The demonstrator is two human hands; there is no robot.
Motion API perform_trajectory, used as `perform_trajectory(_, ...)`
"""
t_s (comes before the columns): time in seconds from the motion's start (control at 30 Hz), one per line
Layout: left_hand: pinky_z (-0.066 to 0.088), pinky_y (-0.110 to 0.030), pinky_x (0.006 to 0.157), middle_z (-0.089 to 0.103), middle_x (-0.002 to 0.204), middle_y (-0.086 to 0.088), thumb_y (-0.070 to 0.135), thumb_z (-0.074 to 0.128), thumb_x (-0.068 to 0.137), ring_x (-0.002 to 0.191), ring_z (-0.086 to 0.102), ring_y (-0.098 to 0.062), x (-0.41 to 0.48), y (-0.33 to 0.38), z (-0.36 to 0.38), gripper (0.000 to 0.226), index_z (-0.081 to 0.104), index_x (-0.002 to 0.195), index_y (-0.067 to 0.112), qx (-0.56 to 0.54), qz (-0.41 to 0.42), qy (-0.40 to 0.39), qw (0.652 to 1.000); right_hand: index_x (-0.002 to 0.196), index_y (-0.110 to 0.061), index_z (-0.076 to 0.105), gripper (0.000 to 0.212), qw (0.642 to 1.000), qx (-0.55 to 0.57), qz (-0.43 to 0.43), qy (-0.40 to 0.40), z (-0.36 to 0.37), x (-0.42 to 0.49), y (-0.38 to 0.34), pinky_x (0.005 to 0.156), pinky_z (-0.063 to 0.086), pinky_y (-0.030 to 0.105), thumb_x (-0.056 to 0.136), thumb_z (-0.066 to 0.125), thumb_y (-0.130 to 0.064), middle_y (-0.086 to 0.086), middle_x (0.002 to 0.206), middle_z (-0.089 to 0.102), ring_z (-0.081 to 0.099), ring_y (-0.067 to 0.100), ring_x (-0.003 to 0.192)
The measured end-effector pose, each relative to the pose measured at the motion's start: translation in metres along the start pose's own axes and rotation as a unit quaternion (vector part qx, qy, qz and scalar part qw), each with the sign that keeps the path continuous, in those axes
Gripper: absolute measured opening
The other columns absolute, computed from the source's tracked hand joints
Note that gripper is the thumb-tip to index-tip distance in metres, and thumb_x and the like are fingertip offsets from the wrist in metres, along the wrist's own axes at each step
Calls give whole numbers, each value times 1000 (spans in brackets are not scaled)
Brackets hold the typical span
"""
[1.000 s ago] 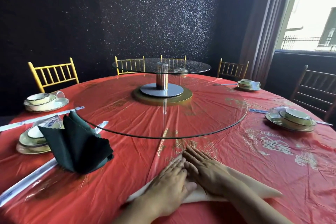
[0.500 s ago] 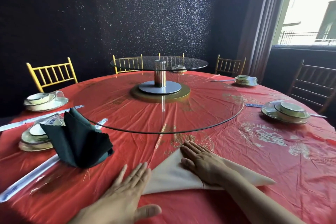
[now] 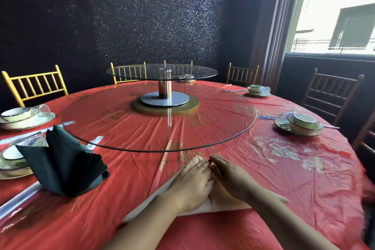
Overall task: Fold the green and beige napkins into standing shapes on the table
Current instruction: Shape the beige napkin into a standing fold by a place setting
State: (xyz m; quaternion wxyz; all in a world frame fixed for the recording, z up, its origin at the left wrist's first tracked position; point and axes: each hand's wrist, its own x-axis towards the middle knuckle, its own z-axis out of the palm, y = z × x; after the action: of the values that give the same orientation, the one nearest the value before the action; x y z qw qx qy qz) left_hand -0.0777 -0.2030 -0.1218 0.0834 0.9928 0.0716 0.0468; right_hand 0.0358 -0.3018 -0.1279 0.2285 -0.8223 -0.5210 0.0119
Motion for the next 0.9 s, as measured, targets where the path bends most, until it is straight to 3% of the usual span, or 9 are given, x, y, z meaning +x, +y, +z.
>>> perform_trajectory(0.13, -6, -27, 118, 1, 158, 2, 37, 23, 100, 144, -6, -5, -1, -5, 20, 55, 9, 149, 16, -14, -11, -29, 999, 143, -10, 31, 121, 999, -40, -9, -20, 20, -7, 14, 114, 12, 23, 59, -19, -82, 9, 151, 28, 25, 19, 141)
perform_trajectory(0.2, -9, -25, 117, -3, 158, 3, 38, 22, 100, 143, -8, -3, -2, -5, 21, 55, 7, 149, 16, -12, -11, -35, 999, 147, -14, 18, 136, 995, -89, -5, -42, 27, -8, 19, 113, 1, 18, 42, -38, -80, 4, 156, 15, 12, 12, 144)
perform_trajectory(0.43, -11, -26, 116, -8, 157, 6, 56, 11, 92, 142, -12, -3, -1, -5, 24, 69, 0, 149, 18, 18, -20, -68, 997, 148, -20, -5, 133, 983, -146, 23, -108, 11, -21, 27, 112, -12, 28, 34, -38, -82, -4, 156, -9, -14, 6, 141)
perform_trajectory(0.6, -12, -27, 115, -8, 157, 5, 47, 17, 98, 142, -12, -4, 0, -8, 27, 61, 1, 149, 17, 18, -17, -67, 997, 147, -19, -9, 141, 968, -184, 140, -98, -21, -49, 69, 116, -12, 33, 25, -40, -83, -3, 154, -17, -24, 2, 131)
perform_trajectory(0.7, -12, -27, 116, -9, 157, 5, 50, 17, 97, 142, -13, -4, -1, -6, 25, 63, -1, 149, 18, 0, -22, -71, 997, 147, -17, -8, 147, 951, -211, 211, -76, -35, -58, 79, 114, -15, 32, 19, -46, -77, -1, 155, -16, -22, 6, 136)
perform_trajectory(0.77, -12, -27, 115, -8, 157, 5, 55, 15, 95, 142, -12, -5, -3, -5, 23, 67, 0, 149, 19, -17, -27, -74, 997, 147, -14, -5, 141, 956, -204, 211, -20, -35, -56, 68, 109, -22, 26, 27, -48, -75, -1, 154, -15, -20, 7, 137)
perform_trajectory(0.8, -12, -27, 114, -8, 157, 5, 61, 12, 91, 143, -12, -5, -2, -5, 22, 73, -1, 149, 19, -18, -29, -77, 996, 147, -11, 3, 132, 960, -209, 186, 9, -30, -53, 61, 107, -22, 23, 42, -44, -75, 0, 153, -8, -13, 9, 138)
perform_trajectory(0.87, -13, -27, 114, -9, 157, 5, 74, 1, 74, 142, -12, -5, -2, -6, 24, 93, -2, 149, 19, -7, -25, -79, 997, 138, -5, 39, 100, 959, -247, 142, 15, -18, -46, 40, 109, -5, 24, 82, -17, -67, 7, 147, 28, 24, 16, 136)
perform_trajectory(0.9, -13, -27, 114, -10, 157, 4, 77, -1, 69, 142, -13, -5, -2, -6, 24, 98, -3, 148, 19, 2, -23, -79, 997, 129, -6, 52, 87, 964, -231, 129, -4, -11, -42, 28, 108, 3, 26, 91, -7, -58, 8, 139, 44, 41, 18, 129)
